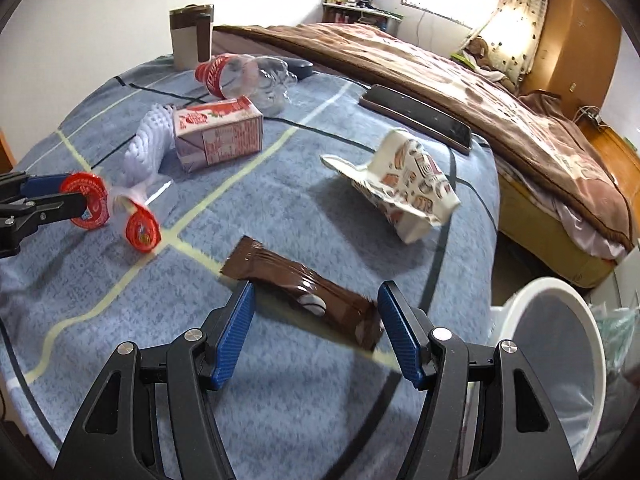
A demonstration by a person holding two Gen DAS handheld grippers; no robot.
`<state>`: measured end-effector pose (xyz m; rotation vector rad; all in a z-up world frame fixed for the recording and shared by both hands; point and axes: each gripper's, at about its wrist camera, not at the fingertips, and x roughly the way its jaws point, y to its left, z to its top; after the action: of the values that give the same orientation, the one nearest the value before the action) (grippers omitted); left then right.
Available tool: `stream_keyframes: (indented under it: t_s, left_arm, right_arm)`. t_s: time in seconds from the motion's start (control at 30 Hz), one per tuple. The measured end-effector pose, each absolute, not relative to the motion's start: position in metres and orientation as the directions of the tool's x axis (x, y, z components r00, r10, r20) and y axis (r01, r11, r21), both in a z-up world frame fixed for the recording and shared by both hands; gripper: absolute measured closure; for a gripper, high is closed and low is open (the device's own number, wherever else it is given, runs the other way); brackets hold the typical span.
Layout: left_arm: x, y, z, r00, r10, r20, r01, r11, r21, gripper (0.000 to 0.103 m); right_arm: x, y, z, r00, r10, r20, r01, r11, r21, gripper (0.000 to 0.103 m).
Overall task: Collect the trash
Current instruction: 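Move the right gripper to the brown wrapper on the table, then grasp the brown wrapper with the right gripper and lift it, then grasp the clear plastic cup with the left gripper while the right holds the wrapper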
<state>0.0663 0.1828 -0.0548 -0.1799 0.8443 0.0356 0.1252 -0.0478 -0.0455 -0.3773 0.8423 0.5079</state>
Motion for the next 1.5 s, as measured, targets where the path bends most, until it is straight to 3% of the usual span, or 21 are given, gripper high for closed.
stream_keyframes:
  t_s: [0.07, 0.23, 0.3, 0.63, 0.93, 1.5]
  left_arm:
    - [0.066, 0.19, -0.054, 0.667, -0.027, -0.745, -0.12, 0.982, -0.143, 0.049]
    - [0.064, 0.206, -0.052, 0.673, 0.007, -0.74, -0.166, 0.976, -0.142, 0.049]
    - [0.062, 0.211, -0.051, 0.675, 0.013, -0.738, -0.178, 0.973, -0.146, 0.049]
    - [0.066, 0.2, -0.047, 0.695, -0.043, -0.718, -0.131, 0.974, -0.185, 0.041]
    - [0.085, 0.192, -0.053, 0.682, 0.033, -0.731, -0.161, 0.981, -0.106, 0.041]
    - [0.097, 0.212, -0.069, 0.645, 0.011, -0.764, -0.194, 0.969, -0.15, 0.042]
  right_arm:
    - [0.127, -0.048, -0.045, 0.542, 0.293, -0.787, -0.561, 0.824, -0.08, 0.038]
    - [0.123, -0.041, -0.045, 0.518, 0.342, -0.784, -0.574, 0.818, -0.023, 0.069]
    - [0.121, -0.038, -0.044, 0.508, 0.357, -0.784, -0.579, 0.815, -0.004, 0.075]
    - [0.119, -0.031, -0.045, 0.521, 0.355, -0.776, -0.537, 0.843, 0.025, 0.09]
    - [0.118, -0.037, -0.044, 0.522, 0.386, -0.76, -0.506, 0.858, 0.088, 0.093]
    - [0.114, -0.038, -0.043, 0.527, 0.407, -0.746, -0.496, 0.86, 0.12, 0.093]
